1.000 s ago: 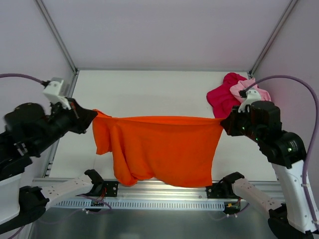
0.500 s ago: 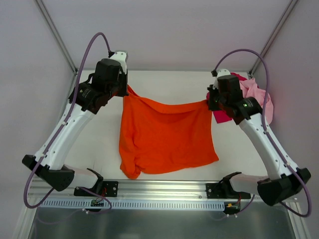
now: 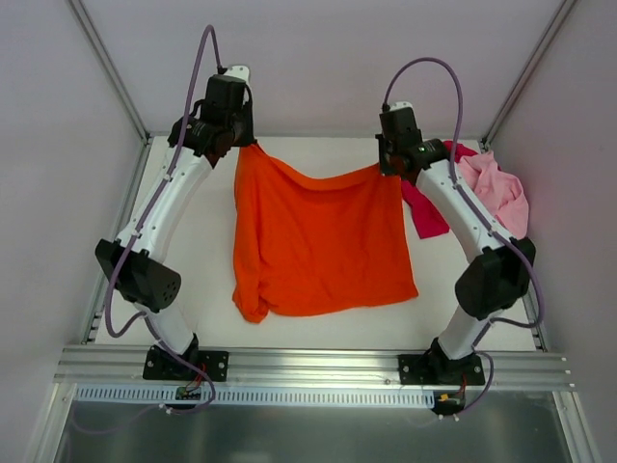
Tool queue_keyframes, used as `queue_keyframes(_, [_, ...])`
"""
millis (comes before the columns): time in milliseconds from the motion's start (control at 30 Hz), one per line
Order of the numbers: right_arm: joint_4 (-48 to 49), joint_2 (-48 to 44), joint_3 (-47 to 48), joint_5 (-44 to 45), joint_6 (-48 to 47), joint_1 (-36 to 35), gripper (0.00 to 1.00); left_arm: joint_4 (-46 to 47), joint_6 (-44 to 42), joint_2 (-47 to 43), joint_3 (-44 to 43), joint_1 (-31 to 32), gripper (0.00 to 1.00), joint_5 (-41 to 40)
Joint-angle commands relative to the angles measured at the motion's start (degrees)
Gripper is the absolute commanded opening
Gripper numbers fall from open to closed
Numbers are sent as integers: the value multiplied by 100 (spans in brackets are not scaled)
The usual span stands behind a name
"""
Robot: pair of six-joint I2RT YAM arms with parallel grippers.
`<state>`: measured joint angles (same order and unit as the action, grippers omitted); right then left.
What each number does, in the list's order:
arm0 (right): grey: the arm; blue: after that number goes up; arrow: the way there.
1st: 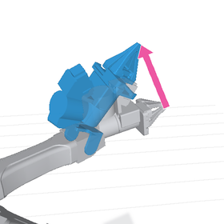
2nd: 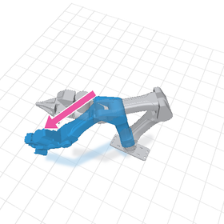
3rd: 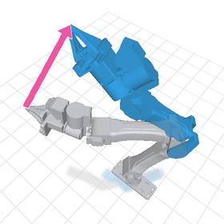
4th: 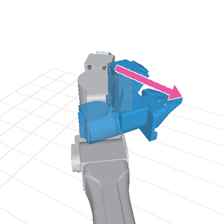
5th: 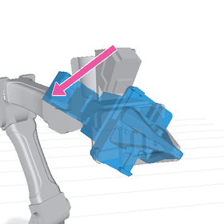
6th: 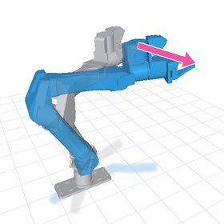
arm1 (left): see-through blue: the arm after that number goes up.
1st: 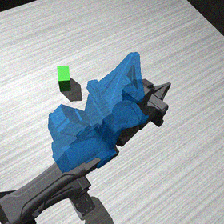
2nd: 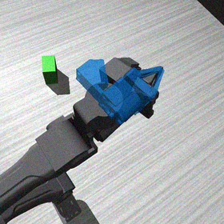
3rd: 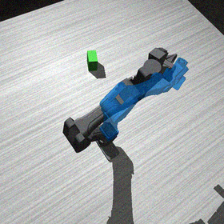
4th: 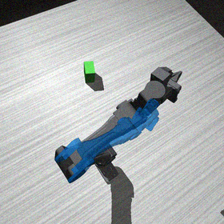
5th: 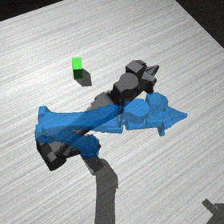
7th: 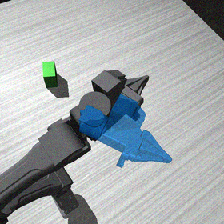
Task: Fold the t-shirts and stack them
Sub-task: Flatten out the tshirt
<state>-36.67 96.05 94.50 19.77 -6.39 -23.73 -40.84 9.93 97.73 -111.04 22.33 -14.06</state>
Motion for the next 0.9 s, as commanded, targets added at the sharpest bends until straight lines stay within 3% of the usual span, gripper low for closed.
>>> queue_keyframes(0, [98, 648, 1416, 623, 15, -27, 1, 331, 288, 385, -689, -237, 0, -228])
queue_keyframes(133, [-78, 1380, 3002, 792, 120, 8, 1, 489, 878, 808, -1453, -457, 0, -105])
queue_keyframes(267, [10, 1250, 3444, 914, 33, -26, 1, 577, 940, 959, -2447, -492, 0, 246])
queue_keyframes(433, [361, 48, 2420, 1301, -888, -386, 1, 577, 502, 160, -2152, -291, 0, 45])
queue_keyframes(533, [345, -1013, 1698, 1363, -1250, -562, 1, 875, -201, -955, -995, 349, 0, -585])
queue_keyframes(633, [-86, -1989, 1363, 1397, -1311, -799, 1, 859, -931, -1879, -665, 1412, 0, -1554])
queue_keyframes(800, [-323, -3266, 685, 1819, -1426, -1222, 1, 815, -941, -3364, -339, 2309, 0, -1600])
queue_keyframes(867, [-463, -3722, 465, 1934, -1330, -1336, 1, 788, -862, -3776, -322, 2338, 0, -1285])
